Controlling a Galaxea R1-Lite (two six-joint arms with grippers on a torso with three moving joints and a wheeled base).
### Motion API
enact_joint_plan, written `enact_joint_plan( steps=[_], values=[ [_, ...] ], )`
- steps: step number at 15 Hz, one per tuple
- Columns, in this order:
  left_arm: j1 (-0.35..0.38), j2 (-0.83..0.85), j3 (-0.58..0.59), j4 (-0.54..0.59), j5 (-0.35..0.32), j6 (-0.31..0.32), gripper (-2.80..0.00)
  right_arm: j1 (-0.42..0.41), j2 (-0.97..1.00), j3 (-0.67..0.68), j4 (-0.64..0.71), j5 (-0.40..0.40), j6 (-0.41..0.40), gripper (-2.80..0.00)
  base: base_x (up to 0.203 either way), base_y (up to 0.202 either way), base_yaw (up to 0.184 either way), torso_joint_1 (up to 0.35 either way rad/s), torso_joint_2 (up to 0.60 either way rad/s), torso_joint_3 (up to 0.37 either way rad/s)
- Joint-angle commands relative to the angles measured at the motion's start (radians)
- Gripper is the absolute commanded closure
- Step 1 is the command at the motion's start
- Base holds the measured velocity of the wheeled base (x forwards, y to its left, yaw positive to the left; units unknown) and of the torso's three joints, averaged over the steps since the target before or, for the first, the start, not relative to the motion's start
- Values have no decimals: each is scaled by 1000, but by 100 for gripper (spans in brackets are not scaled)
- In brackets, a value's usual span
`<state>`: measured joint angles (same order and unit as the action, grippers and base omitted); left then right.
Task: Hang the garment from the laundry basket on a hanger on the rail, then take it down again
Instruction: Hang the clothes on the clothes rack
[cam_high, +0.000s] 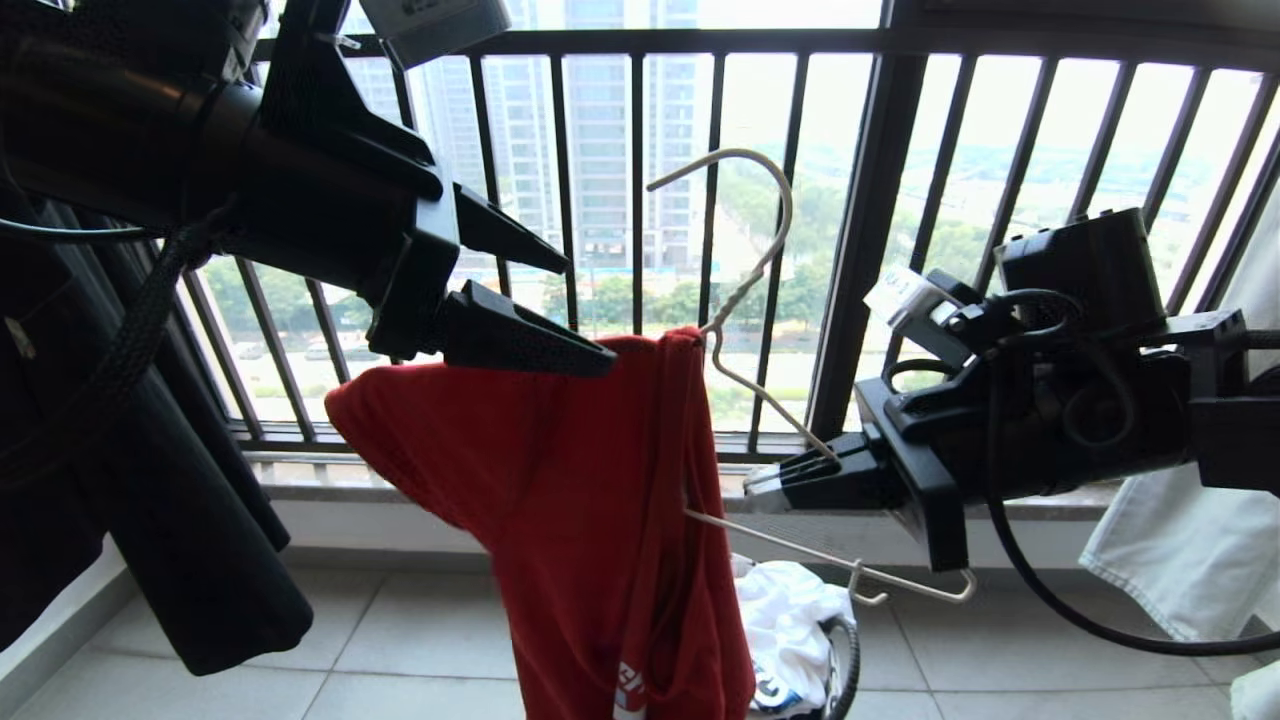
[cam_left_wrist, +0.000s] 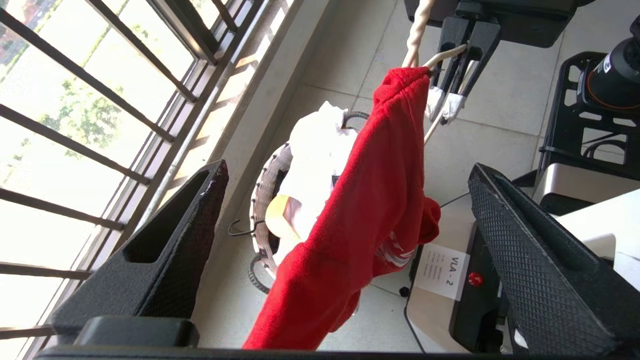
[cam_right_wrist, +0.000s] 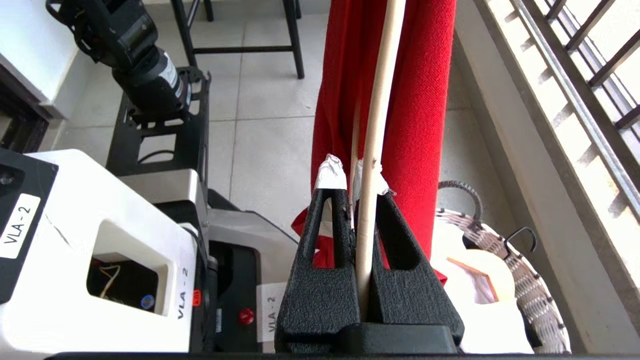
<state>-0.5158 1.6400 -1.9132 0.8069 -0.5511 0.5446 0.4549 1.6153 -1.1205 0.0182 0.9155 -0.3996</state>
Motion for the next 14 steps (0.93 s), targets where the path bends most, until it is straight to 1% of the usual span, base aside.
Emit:
enact_joint_plan(
  steps=[1,3,5,8,10,14],
  values=[
    [-6,-14,4,8,11,20,-280,-1,7,-31,31,6,-50,0,0,0,0,0,0,0],
    [-7,-25,1,64,27,22,-280,-1,-6,-23,46,6,-75,0,0,0,0,0,0,0],
    [-15,-36,-9,128,24,22,-280,-5,-6,-30,79,6,-119,0,0,0,0,0,0,0],
    [-21,-40,-3,195,15,17,-280,-16,-17,-32,94,10,-128,0,0,0,0,0,0,0],
    [-30,-46,20,200,11,9,-280,-24,-26,-27,94,26,-131,0,0,0,0,0,0,0],
    [-44,-34,37,200,11,8,-280,-27,-41,-21,97,33,-133,0,0,0,0,0,0,0]
  ],
)
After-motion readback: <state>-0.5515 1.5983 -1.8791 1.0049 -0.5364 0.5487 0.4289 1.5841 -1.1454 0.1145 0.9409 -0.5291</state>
